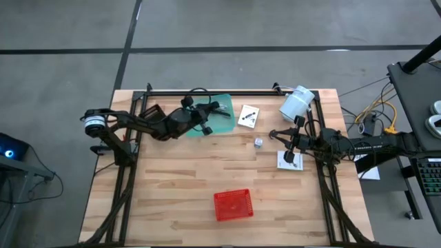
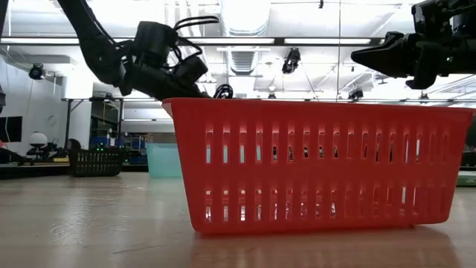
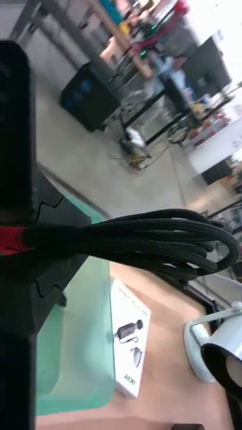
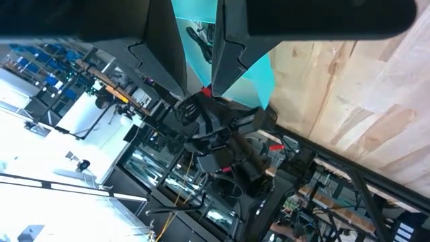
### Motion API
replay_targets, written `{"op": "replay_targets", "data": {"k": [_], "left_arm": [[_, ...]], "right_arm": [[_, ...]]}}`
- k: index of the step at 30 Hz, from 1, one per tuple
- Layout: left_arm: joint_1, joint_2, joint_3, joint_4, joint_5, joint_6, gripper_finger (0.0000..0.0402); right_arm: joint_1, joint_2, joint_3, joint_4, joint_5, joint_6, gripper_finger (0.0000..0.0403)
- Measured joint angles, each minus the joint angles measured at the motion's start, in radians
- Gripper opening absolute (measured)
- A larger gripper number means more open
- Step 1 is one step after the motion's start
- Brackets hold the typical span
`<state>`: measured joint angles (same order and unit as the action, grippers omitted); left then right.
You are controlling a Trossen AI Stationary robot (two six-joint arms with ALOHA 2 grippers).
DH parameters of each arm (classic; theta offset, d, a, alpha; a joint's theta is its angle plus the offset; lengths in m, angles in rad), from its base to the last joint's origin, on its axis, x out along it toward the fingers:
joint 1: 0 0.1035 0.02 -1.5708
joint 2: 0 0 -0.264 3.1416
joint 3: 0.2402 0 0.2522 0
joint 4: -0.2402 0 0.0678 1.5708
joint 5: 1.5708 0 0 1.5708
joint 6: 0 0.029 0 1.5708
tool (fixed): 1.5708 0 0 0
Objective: Pick and place items into bin
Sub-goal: Put the black charger cable into the green bin, then put the blue charger adapter into the black bin
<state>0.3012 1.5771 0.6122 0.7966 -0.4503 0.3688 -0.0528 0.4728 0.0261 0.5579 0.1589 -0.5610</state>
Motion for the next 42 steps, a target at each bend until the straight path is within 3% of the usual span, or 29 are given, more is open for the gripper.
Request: {"op": "replay_targets", "data": {"k": [9, 26, 35, 42], "left_arm": [[0.000, -0.005, 0.078, -0.240, 0.000, -0.102, 0.0015], [-0.001, -0.005, 0.082, -0.293, 0.000, -0.153, 0.0016], [-0.001, -0.005, 0.083, -0.281, -0.001, -0.153, 0.0108], [-0.001, -0.005, 0.107, -0.281, -0.001, -0.145, 0.0143]], "right_arm": [[0.000, 0.000, 0.000, 0.000, 0.000, 0.000, 0.0059], [0.000, 0.000, 0.000, 0.000, 0.000, 0.000, 0.0059], [0.000, 0.000, 0.000, 0.000, 0.000, 0.001, 0.0059], [0.000, 0.000, 0.000, 0.000, 0.000, 0.002, 0.0059]]}}
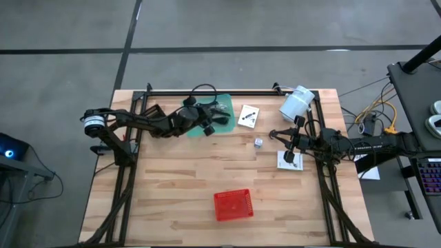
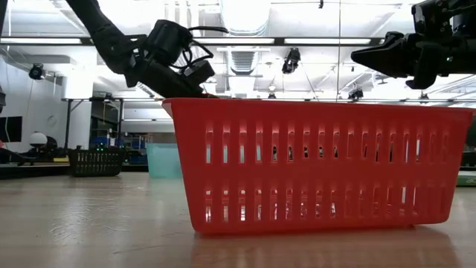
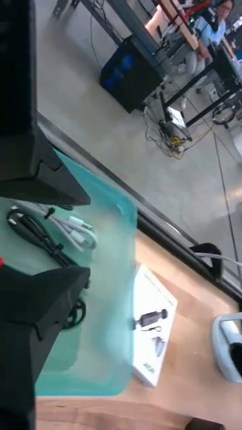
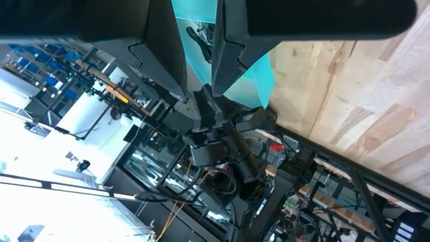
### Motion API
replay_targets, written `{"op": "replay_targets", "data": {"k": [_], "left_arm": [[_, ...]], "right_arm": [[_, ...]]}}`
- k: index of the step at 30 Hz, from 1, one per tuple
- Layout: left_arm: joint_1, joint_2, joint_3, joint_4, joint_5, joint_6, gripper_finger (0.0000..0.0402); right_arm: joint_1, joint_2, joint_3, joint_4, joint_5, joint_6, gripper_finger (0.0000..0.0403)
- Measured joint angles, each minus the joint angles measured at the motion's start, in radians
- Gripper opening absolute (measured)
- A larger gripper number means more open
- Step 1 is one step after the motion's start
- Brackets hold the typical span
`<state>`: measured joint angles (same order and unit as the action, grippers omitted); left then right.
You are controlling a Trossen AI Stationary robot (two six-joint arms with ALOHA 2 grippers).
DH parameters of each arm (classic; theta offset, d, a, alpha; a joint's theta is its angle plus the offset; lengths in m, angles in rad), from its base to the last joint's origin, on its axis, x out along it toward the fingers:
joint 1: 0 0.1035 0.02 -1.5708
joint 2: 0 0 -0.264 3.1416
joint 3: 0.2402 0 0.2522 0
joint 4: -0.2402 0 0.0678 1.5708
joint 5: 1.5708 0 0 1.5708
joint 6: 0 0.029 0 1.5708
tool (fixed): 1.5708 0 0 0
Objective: Pick and place items into bin
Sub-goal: Put the blue charger adapter into the black bin
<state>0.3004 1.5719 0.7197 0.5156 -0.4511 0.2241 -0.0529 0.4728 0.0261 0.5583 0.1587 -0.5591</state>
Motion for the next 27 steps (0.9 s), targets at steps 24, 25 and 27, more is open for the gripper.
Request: {"op": "replay_targets", "data": {"k": [24, 25, 27], "left_arm": [[0.001, 0.000, 0.022, 0.000, 0.070, -0.008, 0.0148], [0.001, 0.000, 0.021, 0.000, 0.082, -0.008, 0.0148], [0.000, 0.000, 0.020, -0.001, 0.103, -0.008, 0.0148]], "right_arm": [[0.000, 0.000, 0.001, 0.024, -0.003, 0.024, 0.0059], [0.000, 0.000, 0.001, 0.023, -0.004, 0.038, 0.0062], [0.000, 0.007, 0.001, 0.023, -0.004, 0.081, 0.0075]]}}
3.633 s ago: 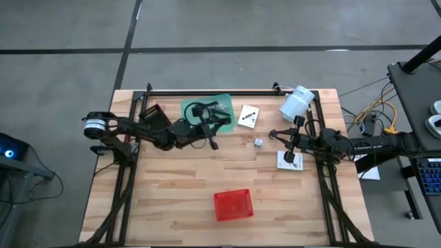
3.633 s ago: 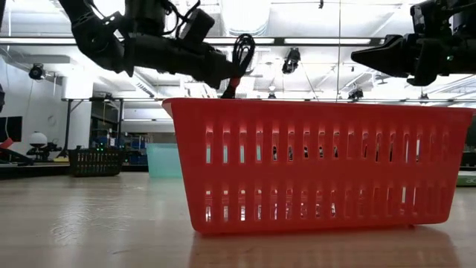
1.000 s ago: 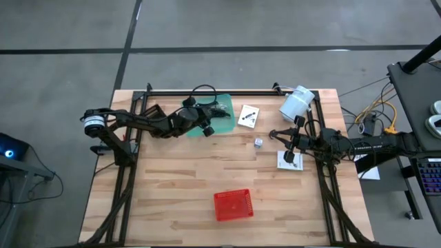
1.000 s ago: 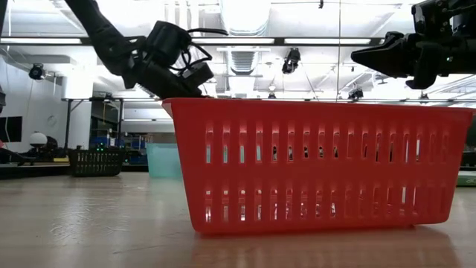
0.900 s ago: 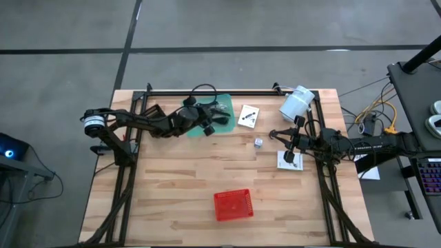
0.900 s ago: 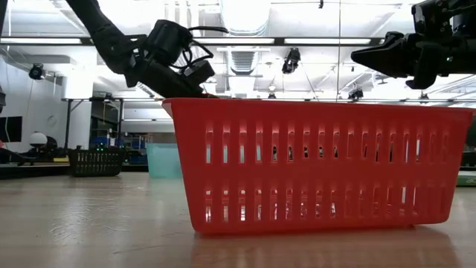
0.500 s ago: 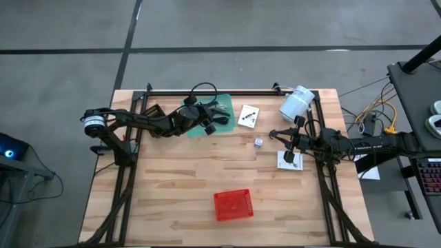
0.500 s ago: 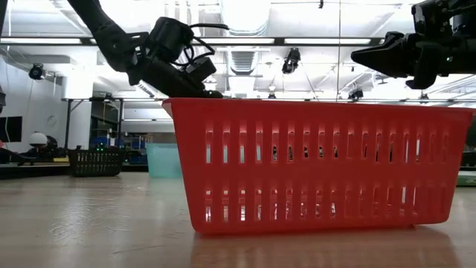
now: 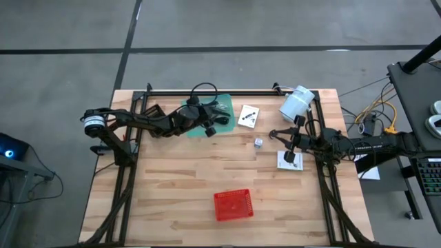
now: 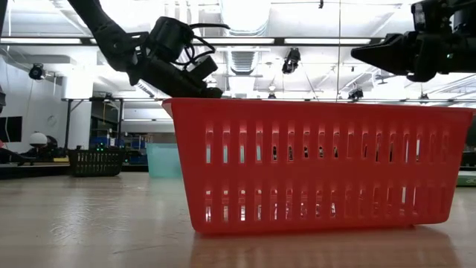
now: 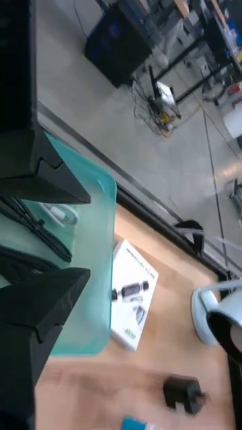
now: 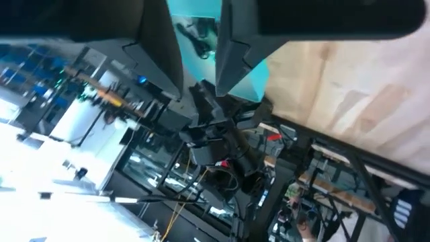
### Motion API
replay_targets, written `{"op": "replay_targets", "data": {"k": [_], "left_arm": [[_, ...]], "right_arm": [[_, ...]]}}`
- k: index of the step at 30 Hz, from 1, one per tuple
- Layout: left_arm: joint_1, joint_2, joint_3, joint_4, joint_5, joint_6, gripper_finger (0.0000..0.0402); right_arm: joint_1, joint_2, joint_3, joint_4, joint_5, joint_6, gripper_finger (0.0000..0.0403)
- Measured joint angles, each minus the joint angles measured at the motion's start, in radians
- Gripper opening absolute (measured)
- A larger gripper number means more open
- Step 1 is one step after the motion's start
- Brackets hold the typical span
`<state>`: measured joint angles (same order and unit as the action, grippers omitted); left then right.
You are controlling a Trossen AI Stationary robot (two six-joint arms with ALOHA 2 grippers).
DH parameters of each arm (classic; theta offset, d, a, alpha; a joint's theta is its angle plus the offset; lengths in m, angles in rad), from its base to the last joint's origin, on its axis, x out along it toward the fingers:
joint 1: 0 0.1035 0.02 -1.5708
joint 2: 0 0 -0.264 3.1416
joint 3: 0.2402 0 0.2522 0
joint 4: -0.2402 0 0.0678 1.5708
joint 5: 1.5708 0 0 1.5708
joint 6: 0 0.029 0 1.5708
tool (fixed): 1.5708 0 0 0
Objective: Pick and place items into bin
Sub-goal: Put the blue charger adapter into the black bin
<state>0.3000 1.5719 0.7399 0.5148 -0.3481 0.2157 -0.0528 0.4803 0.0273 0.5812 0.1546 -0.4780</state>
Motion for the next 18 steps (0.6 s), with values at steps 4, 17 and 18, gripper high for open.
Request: {"op": "replay_targets", "data": {"k": [4, 17, 18], "left_arm": [[0.000, 0.000, -0.003, 0.001, 0.008, 0.000, 0.0148], [0.000, 0.000, -0.010, -0.001, 0.008, 0.000, 0.0148], [0.000, 0.000, -0.010, -0.001, 0.008, 0.000, 0.0148]], "right_arm": [[0.000, 0.034, 0.000, -0.001, 0.000, 0.117, 0.0125], [0.001, 0.147, 0.000, -0.015, 0.136, 0.538, 0.0234], [0.003, 0.161, 0.000, -0.029, 0.133, 0.546, 0.0237]]}}
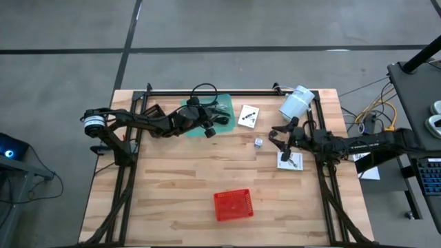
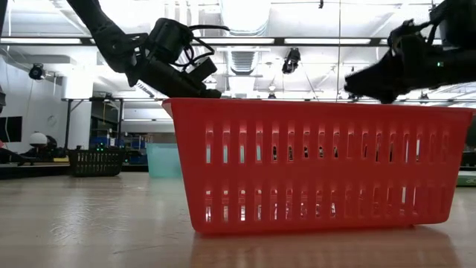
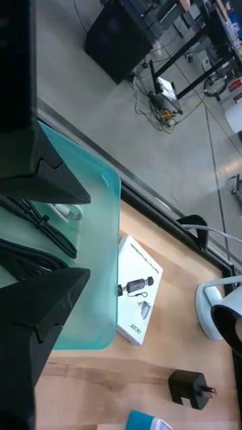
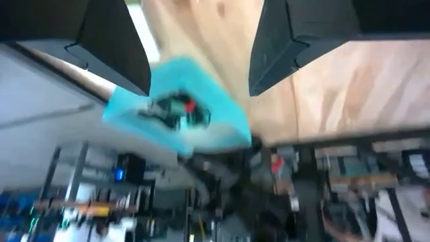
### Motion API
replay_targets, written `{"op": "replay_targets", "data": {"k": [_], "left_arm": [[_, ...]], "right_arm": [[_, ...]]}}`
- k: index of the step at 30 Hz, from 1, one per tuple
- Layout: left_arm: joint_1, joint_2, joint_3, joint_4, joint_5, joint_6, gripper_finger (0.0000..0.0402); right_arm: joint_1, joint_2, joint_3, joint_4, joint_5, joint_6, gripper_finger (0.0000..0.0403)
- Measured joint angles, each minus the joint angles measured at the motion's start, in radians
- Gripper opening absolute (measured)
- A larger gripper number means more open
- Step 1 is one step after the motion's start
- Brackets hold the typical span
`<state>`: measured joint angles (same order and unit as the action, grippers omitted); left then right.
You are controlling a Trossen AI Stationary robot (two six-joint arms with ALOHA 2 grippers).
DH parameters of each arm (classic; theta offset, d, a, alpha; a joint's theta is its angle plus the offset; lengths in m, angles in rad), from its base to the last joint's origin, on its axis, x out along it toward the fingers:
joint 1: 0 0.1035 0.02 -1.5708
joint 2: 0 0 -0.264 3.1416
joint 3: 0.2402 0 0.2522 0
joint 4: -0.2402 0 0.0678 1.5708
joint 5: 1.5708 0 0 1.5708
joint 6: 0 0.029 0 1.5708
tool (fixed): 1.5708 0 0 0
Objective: Pick and place items into bin
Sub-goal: Put the blue charger adapter into the black bin
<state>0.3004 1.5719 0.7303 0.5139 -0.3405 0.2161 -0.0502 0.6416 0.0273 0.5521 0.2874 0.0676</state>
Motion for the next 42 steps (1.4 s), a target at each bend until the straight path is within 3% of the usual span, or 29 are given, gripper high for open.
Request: {"op": "replay_targets", "data": {"k": [7, 24, 34, 42], "left_arm": [[0.000, 0.000, 0.000, 0.000, 0.000, 0.000, 0.0148], [0.001, 0.000, 0.000, 0.000, 0.000, 0.000, 0.0148], [0.000, 0.000, 0.000, 0.000, 0.000, 0.000, 0.0148], [0.000, 0.000, -0.001, 0.000, 0.000, 0.000, 0.0148]], "right_arm": [[0.000, 0.133, -0.001, -0.070, 0.001, 0.071, 0.0256], [0.000, 0.374, -0.001, -0.039, -0.023, 0.091, 0.0268], [0.000, 0.520, 0.000, 0.110, -0.034, 0.067, 0.0267], [0.000, 0.650, 0.070, 0.124, -0.025, 0.057, 0.0263]]}}
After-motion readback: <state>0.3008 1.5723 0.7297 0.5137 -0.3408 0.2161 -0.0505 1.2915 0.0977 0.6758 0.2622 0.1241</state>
